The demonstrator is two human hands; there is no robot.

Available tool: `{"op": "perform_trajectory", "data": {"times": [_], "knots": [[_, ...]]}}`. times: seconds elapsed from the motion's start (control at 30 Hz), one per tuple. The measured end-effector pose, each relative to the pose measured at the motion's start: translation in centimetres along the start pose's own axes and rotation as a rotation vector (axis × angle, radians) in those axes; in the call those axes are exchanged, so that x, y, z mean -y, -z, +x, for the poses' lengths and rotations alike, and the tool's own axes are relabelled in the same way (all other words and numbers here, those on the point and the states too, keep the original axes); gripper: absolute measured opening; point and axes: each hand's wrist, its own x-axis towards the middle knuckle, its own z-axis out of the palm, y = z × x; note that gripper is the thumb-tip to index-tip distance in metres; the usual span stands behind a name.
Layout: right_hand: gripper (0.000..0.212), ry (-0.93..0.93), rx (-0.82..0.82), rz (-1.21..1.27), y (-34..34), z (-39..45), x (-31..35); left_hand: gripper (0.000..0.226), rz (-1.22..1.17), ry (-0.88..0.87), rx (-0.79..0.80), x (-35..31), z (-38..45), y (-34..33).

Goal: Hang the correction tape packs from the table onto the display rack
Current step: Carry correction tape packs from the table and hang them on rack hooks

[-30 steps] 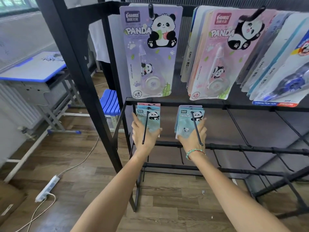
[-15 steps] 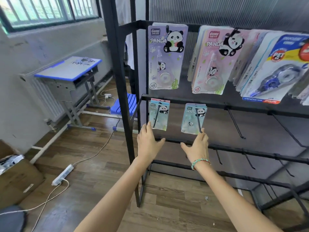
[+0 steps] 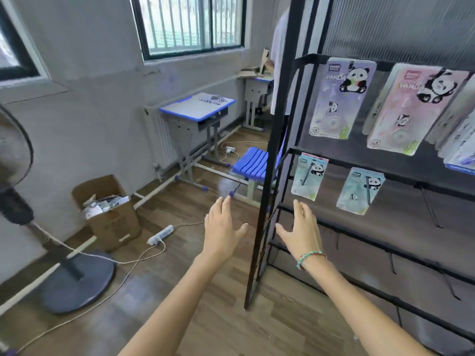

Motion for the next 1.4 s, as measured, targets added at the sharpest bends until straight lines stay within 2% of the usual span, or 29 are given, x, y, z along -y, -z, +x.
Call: {"op": "perform_trajectory", "data": {"times": [0.33,0.53,0.77,1.0,1.4], "knots": [[0.067,0.363,0.149,0.022,-8.6,-5.0,20.6,0.074,0.184,0.258,-0.239,15.8,-7.3,17.9],[0.066,0.568,0.249,0.064,-15.4,-11.2,35.1,0.075,0.295,0.439,-0.362,26.6,-14.9,29.6],[0.065,0.865,0.38,0.111,-22.6,-19.1,49.9,0.075,0.372,0.699,-0.487,36.4,-25.2,39.7],[0.066,1.087,0.526,0.118,-28.8,-23.1,61.0,0.076,0.351,0.913,-0.594,43.3,-30.3,45.1],[0.06,1.32,0.619,0.089,-37.7,-20.6,79.0,0.072,0.367,1.181,-0.77,52.8,-29.0,54.1]]}}
